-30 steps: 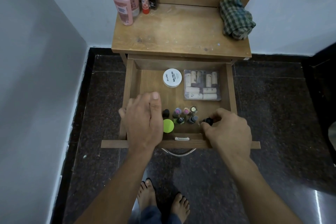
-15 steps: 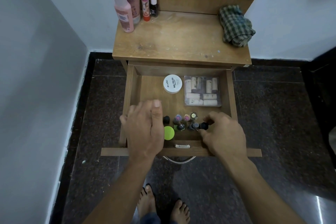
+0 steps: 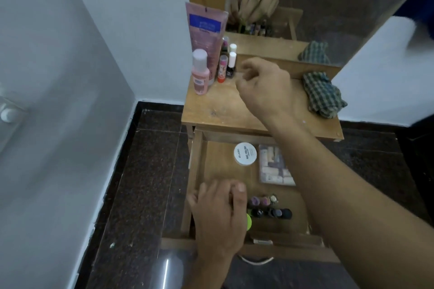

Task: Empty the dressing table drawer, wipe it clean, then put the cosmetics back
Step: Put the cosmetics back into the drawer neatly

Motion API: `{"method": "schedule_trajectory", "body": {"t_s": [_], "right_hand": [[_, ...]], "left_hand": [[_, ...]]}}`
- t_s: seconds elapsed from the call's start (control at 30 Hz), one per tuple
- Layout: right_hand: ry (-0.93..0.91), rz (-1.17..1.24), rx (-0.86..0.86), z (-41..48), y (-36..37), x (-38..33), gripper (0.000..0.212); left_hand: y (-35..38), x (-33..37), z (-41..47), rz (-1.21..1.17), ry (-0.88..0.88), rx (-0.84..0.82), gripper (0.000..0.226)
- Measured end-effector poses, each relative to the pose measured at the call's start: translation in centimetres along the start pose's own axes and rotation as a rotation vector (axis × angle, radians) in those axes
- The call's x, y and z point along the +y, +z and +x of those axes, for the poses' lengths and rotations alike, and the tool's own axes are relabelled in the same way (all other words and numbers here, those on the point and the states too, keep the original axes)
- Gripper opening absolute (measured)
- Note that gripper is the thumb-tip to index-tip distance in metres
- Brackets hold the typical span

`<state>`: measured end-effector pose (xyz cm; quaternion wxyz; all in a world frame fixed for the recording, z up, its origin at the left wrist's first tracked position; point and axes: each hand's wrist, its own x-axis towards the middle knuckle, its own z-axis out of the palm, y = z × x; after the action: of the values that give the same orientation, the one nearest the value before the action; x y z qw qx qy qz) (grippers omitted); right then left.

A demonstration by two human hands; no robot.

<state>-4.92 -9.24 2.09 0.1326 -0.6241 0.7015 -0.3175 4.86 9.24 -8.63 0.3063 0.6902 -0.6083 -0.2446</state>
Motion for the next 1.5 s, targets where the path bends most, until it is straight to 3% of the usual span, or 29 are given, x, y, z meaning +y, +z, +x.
{"method": "schedule_trajectory", "body": {"t_s": [0.3,0.5,0.73,0.93,1.13,1.5], "right_hand": [[-0.171,-0.265,-0.054,5.4,4.9,-1.9,0.018],[-0.223,-0.27,-0.046,5.0,4.1,-1.3,0.014],[-0.134,-0.109,0.009,-1.8,-4.3,2.5,0.012],[0.075,-0.124,-0.085,-12.9,-9.3,9.1,0.013],[0.228,-0.213,-0.225,-18.7,-8.7,13.7,0.009],[0.173,-0.361,-0.424,-17.2,-5.2,15.4,0.012]], "left_hand": [[0.2,-0.2,0.2,-0.002,0.012,0.022,0.062],[0.4,-0.3,0.2,-0.026,0.012,0.042,0.062],[0.2,-0.2,0.1,-0.007,0.029,0.063,0.064],[0.4,0.0,0.0,0.026,0.026,0.04,0.068],[0.3,0.2,-0.1,0.071,0.035,0.007,0.079],[0.4,0.1,-0.3,0.09,0.039,0.009,0.084]]}}
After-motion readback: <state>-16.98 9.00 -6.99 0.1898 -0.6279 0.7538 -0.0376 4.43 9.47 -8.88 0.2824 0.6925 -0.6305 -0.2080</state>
